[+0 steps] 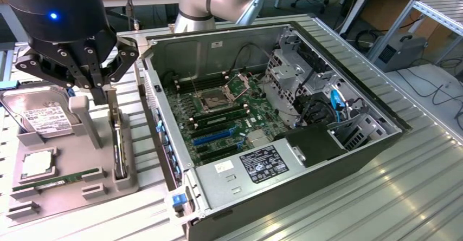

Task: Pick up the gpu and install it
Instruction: 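Reach for the gpu, then pick up the gpu and move the gpu toward the slot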

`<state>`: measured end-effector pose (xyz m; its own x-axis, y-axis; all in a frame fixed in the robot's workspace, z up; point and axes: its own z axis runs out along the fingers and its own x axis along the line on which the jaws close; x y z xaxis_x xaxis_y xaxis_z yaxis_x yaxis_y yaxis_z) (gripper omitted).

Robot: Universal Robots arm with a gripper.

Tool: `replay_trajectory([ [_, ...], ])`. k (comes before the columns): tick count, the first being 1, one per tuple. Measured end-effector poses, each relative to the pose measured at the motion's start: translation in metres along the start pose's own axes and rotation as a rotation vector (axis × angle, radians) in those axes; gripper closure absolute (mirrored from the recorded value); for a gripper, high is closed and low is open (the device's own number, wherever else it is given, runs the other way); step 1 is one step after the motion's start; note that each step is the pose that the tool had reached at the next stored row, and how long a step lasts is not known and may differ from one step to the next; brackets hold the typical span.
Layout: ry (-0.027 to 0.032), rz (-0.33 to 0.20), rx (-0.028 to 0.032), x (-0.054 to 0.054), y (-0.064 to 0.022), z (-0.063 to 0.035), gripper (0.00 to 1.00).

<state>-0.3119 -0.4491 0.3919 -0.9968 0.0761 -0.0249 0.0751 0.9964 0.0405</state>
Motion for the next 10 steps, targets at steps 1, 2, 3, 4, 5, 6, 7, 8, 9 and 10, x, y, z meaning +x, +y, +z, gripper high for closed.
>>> replay_trajectory([
  [1, 0.0, 0.0, 0.0, 0.0, 0.0, 0.0, 0.89],
  [2, 0.0, 0.0, -0.0001, 0.0, 0.0, 0.0, 0.89],
  [3, 0.0, 0.0, 0.0, 0.0, 0.0, 0.0, 0.89],
  [4, 0.0, 0.0, 0.0, 0.0, 0.0, 0.0, 0.89],
  [5, 0.0, 0.0, 0.0, 0.0, 0.0, 0.0, 0.89],
  [6, 0.0, 0.0, 0.0, 0.0, 0.0, 0.0, 0.89],
  [7, 0.0, 0.0, 0.0, 0.0, 0.0, 0.0, 0.89],
  [8, 0.0, 0.0, 0.0, 0.0, 0.0, 0.0, 0.89],
  [9, 0.0, 0.0, 0.0, 0.0, 0.0, 0.0, 0.89],
  [10, 0.0, 0.0, 0.0, 0.0, 0.0, 0.0, 0.83],
])
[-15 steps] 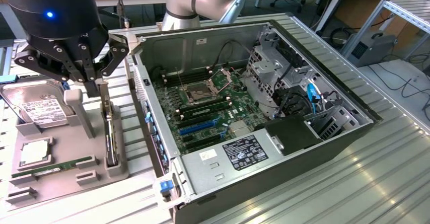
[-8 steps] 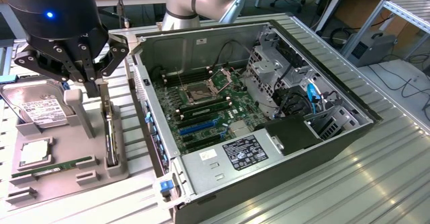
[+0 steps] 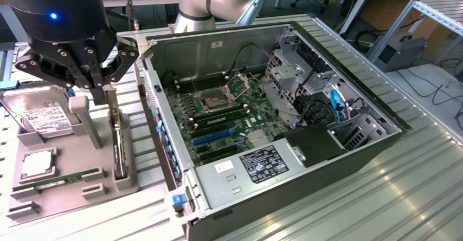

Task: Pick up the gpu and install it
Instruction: 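Pick up the gpu and move the gpu toward the slot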

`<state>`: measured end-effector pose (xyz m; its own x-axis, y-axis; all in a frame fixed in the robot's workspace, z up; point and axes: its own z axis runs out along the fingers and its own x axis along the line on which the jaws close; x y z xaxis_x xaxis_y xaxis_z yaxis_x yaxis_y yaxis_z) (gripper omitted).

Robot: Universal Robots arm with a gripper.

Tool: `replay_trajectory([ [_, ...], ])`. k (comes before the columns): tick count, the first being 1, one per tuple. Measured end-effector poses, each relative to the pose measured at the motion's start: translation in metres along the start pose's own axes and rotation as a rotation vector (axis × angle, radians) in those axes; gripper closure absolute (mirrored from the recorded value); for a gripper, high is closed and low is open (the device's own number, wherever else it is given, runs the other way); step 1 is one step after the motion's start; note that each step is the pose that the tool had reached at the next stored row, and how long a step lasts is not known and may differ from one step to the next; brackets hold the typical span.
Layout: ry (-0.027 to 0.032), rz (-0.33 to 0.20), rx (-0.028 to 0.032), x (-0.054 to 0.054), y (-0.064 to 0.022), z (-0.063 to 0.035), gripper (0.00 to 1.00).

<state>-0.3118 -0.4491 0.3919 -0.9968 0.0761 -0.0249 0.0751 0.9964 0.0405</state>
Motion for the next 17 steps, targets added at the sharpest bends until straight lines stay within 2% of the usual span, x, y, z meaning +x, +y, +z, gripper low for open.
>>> replay_trajectory([
  [1, -0.0001, 0.0, -0.0001, 0.0, 0.0, 0.0, 0.83],
  [2, -0.0001, 0.0, 0.0, 0.0, 0.0, 0.0, 0.76],
  [3, -0.0001, 0.0, -0.0001, 0.0, 0.0, 0.0, 0.64],
  [4, 0.0, 0.0, 0.0, 0.0, 0.0, 0.0, 0.64],
  [5, 0.0, 0.0, 0.0, 0.0, 0.0, 0.0, 0.58],
  [15, 0.0, 0.0, -0.0002, 0.0, -0.0003, 0.0083, 0.58],
  [17, 0.0, 0.0, -0.0002, 0.0, -0.0005, 0.013, 0.58],
])
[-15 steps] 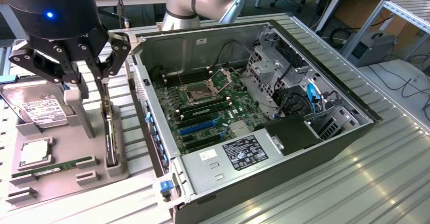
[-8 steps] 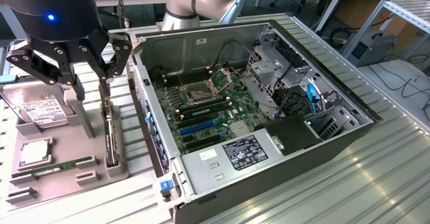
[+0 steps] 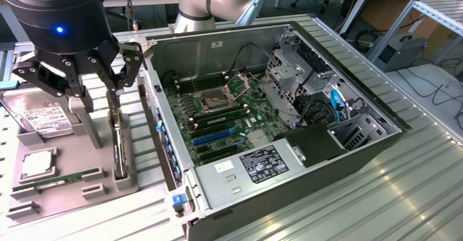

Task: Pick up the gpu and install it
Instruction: 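Pick up the gpu and move the gpu toward the slot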

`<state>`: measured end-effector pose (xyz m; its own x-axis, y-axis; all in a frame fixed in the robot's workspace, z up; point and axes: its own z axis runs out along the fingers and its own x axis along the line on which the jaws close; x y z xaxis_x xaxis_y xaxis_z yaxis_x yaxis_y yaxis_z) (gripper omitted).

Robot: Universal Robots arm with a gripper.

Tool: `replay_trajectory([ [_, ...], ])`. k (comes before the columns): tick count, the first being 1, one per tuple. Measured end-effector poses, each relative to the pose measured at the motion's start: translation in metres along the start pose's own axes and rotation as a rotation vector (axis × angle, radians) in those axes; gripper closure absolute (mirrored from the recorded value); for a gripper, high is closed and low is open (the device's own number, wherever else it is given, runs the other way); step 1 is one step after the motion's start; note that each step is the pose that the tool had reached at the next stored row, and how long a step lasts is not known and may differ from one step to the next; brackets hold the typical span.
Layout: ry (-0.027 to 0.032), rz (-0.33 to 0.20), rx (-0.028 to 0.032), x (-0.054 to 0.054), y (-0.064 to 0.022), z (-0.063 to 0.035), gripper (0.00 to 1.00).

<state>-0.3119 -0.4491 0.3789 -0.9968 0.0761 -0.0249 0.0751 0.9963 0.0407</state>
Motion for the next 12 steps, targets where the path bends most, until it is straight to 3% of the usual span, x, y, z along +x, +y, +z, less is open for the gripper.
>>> replay_trajectory([
  [12, 0.0, 0.0, 0.0, 0.0002, -0.0003, 0.0081, 0.58],
])
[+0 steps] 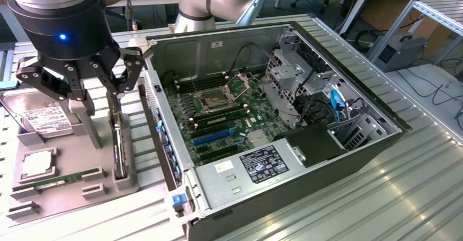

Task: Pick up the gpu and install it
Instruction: 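Pick up the gpu and move the gpu toward the slot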

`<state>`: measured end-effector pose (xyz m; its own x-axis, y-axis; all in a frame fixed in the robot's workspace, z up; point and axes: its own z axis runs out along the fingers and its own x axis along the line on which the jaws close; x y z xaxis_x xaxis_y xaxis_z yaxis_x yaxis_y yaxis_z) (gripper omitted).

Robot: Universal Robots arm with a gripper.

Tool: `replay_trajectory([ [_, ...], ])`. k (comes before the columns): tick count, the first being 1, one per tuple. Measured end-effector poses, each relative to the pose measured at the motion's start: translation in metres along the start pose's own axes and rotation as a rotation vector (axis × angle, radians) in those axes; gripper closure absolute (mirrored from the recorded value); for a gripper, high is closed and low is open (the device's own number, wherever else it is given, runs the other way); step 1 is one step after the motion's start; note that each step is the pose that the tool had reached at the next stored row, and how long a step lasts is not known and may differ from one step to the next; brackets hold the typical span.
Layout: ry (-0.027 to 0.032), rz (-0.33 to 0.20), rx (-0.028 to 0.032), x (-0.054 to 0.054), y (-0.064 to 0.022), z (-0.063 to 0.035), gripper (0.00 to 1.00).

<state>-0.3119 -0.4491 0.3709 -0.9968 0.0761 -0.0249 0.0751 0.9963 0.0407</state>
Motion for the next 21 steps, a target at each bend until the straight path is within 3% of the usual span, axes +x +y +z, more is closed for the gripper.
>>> replay_trajectory([
  [21, 0.0, 0.0, 0.0, 0.0002, -0.0004, 0.0099, 0.58],
])
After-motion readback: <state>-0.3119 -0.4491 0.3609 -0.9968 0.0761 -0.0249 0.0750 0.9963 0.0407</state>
